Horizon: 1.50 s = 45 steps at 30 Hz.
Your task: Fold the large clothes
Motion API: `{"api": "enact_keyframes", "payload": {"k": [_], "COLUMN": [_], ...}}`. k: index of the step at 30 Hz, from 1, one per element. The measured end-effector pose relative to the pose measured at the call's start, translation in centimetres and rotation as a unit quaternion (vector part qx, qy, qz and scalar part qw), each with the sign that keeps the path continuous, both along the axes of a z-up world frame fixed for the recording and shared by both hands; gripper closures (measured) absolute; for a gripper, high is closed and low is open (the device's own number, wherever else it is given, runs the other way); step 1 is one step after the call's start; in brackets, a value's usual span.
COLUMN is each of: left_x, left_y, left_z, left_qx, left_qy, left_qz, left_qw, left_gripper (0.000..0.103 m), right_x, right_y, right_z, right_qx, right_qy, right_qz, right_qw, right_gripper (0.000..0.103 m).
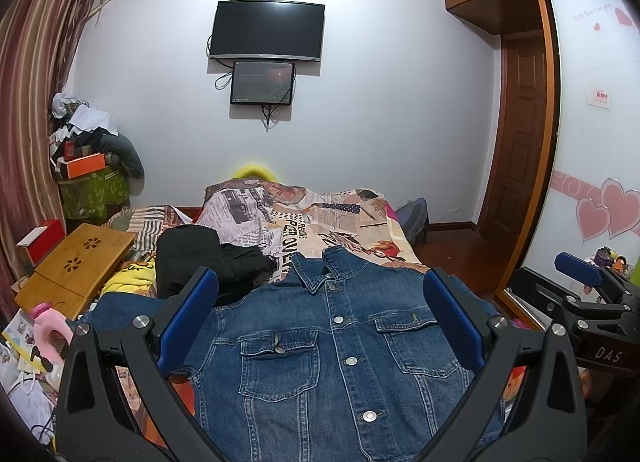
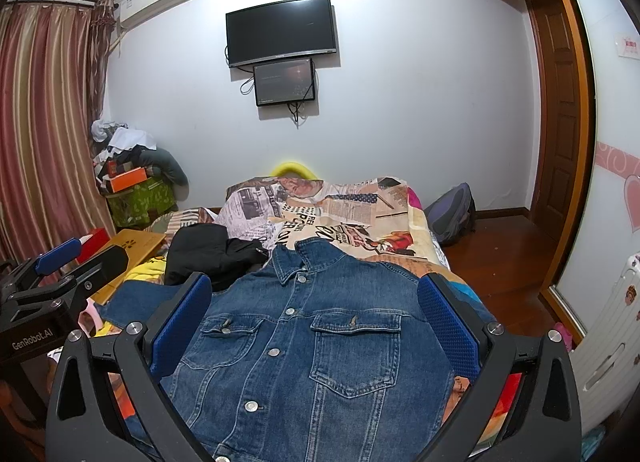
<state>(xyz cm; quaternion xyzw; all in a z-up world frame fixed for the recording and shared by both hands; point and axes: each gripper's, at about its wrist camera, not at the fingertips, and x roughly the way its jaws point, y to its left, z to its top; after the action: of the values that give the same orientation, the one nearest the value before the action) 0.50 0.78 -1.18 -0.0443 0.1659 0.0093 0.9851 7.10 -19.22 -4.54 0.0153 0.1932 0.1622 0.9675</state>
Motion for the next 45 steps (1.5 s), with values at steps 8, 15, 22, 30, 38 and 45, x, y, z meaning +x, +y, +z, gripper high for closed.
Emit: {"api": "enact_keyframes", "payload": {"k": [8,15,22,30,38,45], "left_x": [0.33,0.42,0.59,0.58,0.54,0.88], "left_y": [-0.32,-0.43,-0.50,-0.57,-0.60,-0.62], "left_z": [0.34,0.47,0.50,0.42,0.31,0.14], "left_qx": [0.000,0.001,0.001,0.001,0.002,0.001], "left_qy": [0.001,0.002,0.003,0.004,0.005,0.008], "left_qz": [0.000,-0.001,-0.002,-0.002,-0.003,-0.001], "left_qw": [1.0000,1.0000,1.0000,1.0000,1.0000,1.0000], "left_gripper": [0.000,0.000,0.000,0.000,0.000,0.000], "right_x": [0.02,0.03,-0.01,-0.13,0.13,0.28], "right_y": [0.05,0.03,0.08,0.25,0.30,0.34], "right_z": [-0.03,0.02,-0.06,-0.17,-0.32,-0.51], "right_qx": [0.000,0.000,-0.001,-0.002,0.000,-0.001], "right_qy": [0.000,0.001,0.002,0.003,0.007,0.010], "right_qz": [0.000,0.001,0.002,0.002,0.001,0.000], "right_qw": [1.000,1.000,1.000,1.000,1.000,1.000], "right_gripper": [0.001,0.001,0.001,0.001,0.001,0.001]}}
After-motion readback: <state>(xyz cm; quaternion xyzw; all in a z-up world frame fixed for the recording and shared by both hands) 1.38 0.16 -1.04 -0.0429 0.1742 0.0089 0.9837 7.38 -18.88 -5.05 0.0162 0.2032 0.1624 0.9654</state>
